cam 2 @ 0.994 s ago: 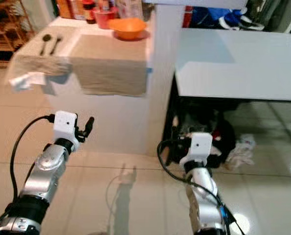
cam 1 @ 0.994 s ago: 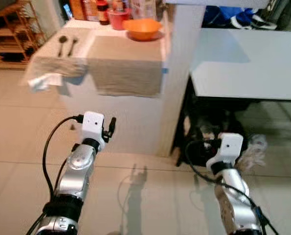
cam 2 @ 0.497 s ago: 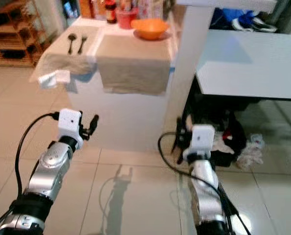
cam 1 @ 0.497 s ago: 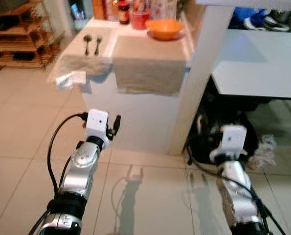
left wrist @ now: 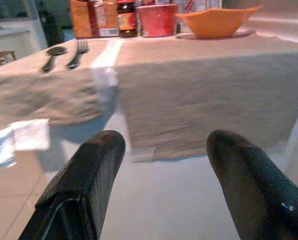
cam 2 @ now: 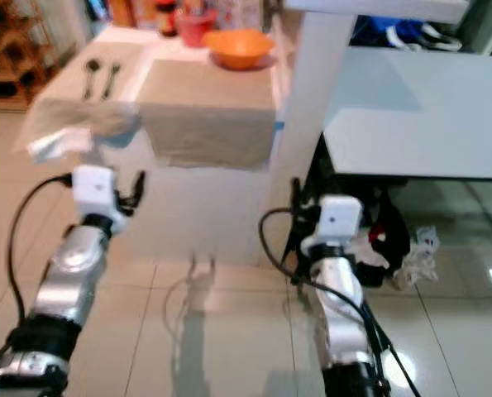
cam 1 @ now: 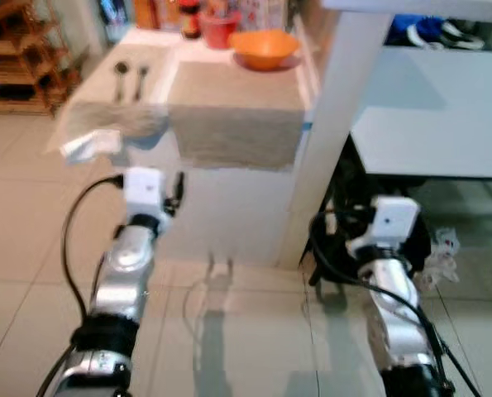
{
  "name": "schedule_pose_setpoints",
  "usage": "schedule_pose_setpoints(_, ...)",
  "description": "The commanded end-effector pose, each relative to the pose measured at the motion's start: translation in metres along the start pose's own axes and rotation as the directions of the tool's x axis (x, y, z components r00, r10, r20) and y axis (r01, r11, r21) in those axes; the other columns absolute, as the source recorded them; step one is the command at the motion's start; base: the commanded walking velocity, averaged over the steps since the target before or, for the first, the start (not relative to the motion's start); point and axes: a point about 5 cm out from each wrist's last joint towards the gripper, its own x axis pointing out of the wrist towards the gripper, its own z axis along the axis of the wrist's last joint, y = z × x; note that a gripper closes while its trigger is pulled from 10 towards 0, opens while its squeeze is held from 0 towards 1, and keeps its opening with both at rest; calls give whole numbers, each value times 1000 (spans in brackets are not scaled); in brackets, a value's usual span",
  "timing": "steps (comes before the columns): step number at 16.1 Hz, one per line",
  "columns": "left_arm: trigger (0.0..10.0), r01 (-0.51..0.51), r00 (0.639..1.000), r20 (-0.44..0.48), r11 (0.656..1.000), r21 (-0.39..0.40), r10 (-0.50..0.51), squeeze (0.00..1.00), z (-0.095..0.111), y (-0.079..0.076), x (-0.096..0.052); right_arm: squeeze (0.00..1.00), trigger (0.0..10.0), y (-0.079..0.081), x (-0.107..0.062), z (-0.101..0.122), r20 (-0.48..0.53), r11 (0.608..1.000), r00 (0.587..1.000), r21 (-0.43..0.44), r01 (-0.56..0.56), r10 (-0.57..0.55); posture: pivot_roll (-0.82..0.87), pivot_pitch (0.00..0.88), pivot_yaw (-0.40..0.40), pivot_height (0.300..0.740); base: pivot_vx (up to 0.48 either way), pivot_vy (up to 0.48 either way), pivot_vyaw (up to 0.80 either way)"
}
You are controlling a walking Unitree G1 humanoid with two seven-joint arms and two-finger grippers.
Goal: Setting the table
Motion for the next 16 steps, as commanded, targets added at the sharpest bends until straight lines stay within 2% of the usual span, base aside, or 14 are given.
schedule_pose_setpoints(1,10000,33,999,8,999,-14,-33,0,2,-14,2,0,10000,-13,-1,-3,-31,999,999,4,41,-41,58,0,-19,740,435,0,0)
schedule_pose_setpoints(2,10000,34,999,7,999,-14,-34,0,2,-14,2,1000,10000,-13,0,-8,-61,999,998,-8,35,-36,59,0,-18,740,431,0,0)
schedule_pose_setpoints(6,10000,22,1000,-6,1000,-19,-23,0,-2,-14,-1,1000,10000,-11,-6,-20,-135,999,991,-51,11,-17,61,0,-27,740,426,60,0)
schedule_pose_setpoints(7,10000,22,1000,-6,1000,-16,-22,0,-2,-14,-2,733,10000,-10,-6,-21,-139,999,990,-54,6,-14,61,0,-27,740,416,240,0)
schedule_pose_setpoints(8,10000,27,1000,-11,1000,8,-27,0,-3,-15,-2,0,10000,-10,-6,-21,-137,997,991,-71,-8,-2,65,0,-29,740,0,0,0)
schedule_pose_setpoints(11,10000,43,999,-15,999,14,-43,0,-3,-16,-2,0,10000,-9,-6,-21,-129,998,992,-57,-12,5,70,0,-30,740,0,0,0)
schedule_pose_setpoints(16,10000,46,998,-54,999,21,-44,0,-8,-13,-1,0,10000,-6,-9,-24,-131,999,991,-35,-19,14,71,0,-22,740,0,466,0)
